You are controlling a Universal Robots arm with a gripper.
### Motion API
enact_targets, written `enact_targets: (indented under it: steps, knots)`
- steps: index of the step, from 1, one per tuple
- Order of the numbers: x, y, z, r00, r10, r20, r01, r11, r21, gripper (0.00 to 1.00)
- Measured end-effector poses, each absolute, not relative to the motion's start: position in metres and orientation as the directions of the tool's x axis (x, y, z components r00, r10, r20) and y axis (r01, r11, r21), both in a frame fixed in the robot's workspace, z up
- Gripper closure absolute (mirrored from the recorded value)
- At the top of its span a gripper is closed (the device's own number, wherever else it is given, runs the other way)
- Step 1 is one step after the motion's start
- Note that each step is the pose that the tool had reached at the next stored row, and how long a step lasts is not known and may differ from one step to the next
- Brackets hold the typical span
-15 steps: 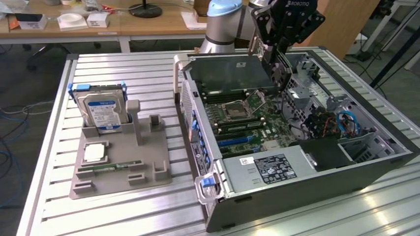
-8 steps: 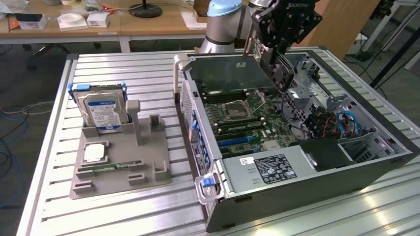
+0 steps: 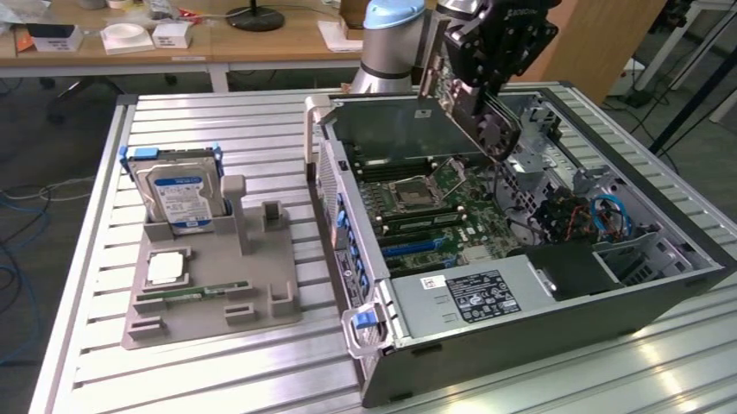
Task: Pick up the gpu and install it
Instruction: 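Insert the gpu into the slot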
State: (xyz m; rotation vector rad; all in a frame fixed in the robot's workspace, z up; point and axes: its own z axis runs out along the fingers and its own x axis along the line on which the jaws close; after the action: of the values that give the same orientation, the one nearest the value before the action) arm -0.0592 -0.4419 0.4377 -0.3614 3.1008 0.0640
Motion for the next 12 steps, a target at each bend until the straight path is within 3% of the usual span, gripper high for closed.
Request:
enact_targets:
  steps: [12]
  knots:
    - [-0.0592,-0.4419,0.4331,-0.901,-0.432,-0.024,-0.433,0.901,0.039,0.74]
